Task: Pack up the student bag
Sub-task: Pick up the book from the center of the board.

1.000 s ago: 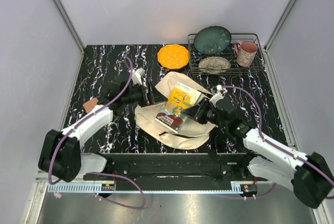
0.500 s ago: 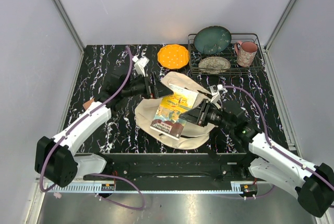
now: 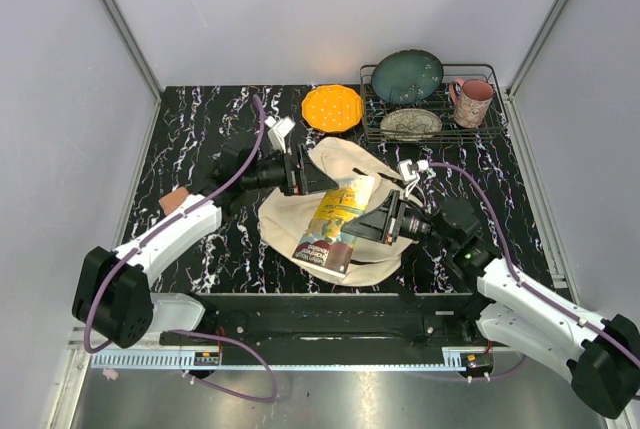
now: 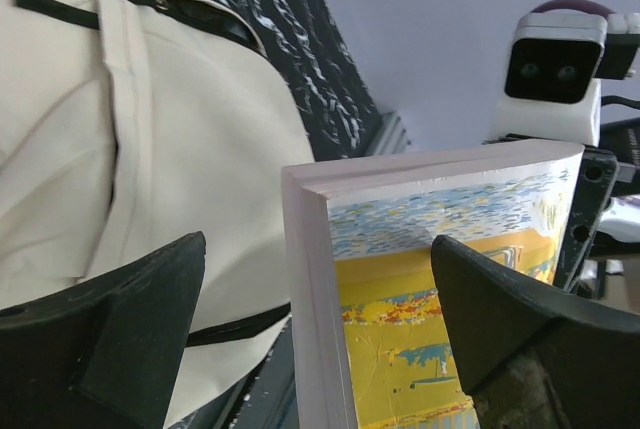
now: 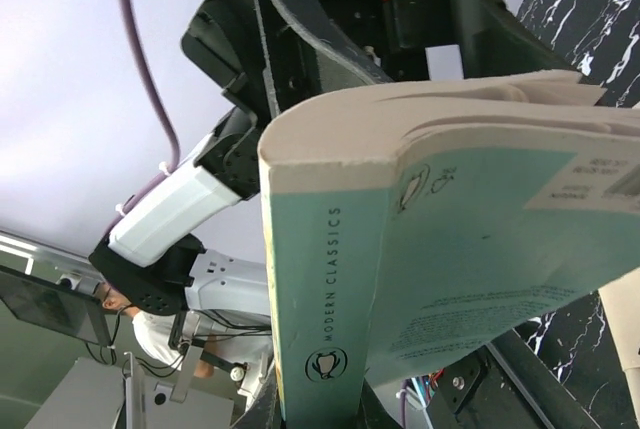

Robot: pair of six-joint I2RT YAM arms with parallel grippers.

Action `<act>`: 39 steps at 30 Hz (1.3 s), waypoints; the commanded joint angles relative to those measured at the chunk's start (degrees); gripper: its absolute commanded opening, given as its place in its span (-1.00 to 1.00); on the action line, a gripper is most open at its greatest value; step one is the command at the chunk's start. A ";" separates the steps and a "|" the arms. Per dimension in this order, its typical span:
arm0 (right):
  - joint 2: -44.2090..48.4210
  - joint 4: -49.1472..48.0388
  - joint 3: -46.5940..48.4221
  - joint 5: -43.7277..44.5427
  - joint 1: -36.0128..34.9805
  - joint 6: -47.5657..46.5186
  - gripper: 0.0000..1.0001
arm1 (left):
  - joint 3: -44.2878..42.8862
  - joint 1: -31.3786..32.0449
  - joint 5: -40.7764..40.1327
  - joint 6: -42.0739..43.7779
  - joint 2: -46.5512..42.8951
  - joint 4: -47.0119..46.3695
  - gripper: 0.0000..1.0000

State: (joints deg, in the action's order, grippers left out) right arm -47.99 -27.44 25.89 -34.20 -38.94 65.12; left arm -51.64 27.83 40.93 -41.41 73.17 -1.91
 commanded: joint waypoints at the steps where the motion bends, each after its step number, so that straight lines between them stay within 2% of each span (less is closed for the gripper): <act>1: 2.81 -11.06 1.18 -1.32 -0.26 0.71 -1.00 | 3.38 0.38 9.07 -7.62 1.19 -15.72 0.98; 5: 5.18 -5.18 0.92 2.28 -0.26 -1.65 -1.00 | 2.51 0.38 10.05 -7.11 0.05 -14.54 0.98; 12: 12.12 7.56 2.23 11.76 -0.26 -5.44 -1.00 | 2.86 0.03 6.11 -5.53 -3.81 -10.66 0.98; 16: 11.52 27.11 4.17 23.45 -0.26 -4.92 -1.00 | 1.37 -0.76 -0.13 -1.59 -6.97 -1.91 0.98; 19: 9.06 34.98 3.30 30.84 -0.26 -3.08 -1.00 | 0.05 -0.76 -4.18 1.49 -8.21 3.91 0.98; 27: -2.80 32.09 0.04 36.03 -0.26 -1.84 -0.96 | 3.65 -0.76 -2.44 0.98 -7.69 4.20 0.98; 32: -3.08 34.65 -0.22 39.82 -0.26 1.32 -0.78 | 4.09 -0.76 -3.57 1.95 -8.48 5.96 0.98; 33: -2.64 34.82 -0.40 40.26 -0.26 1.58 -0.50 | 4.18 -0.76 -3.40 1.86 -8.22 5.96 0.98; 35: -2.20 35.52 -0.40 40.70 -0.26 2.29 -0.36 | 4.09 -0.68 -3.14 1.59 -7.78 5.43 0.98; 37: -2.29 35.79 -0.40 40.96 -0.17 2.81 -0.13 | 4.09 -0.76 -2.87 1.42 -7.16 4.82 0.98; 39: -2.90 34.31 -0.75 40.70 -0.26 3.17 -0.12 | 4.09 -0.68 -2.61 1.15 -6.64 4.38 0.98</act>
State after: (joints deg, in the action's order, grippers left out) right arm -50.33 6.74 24.86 1.56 -39.31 66.94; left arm -47.27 27.31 38.54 -40.53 65.87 4.64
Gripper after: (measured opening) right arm 0.424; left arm 0.988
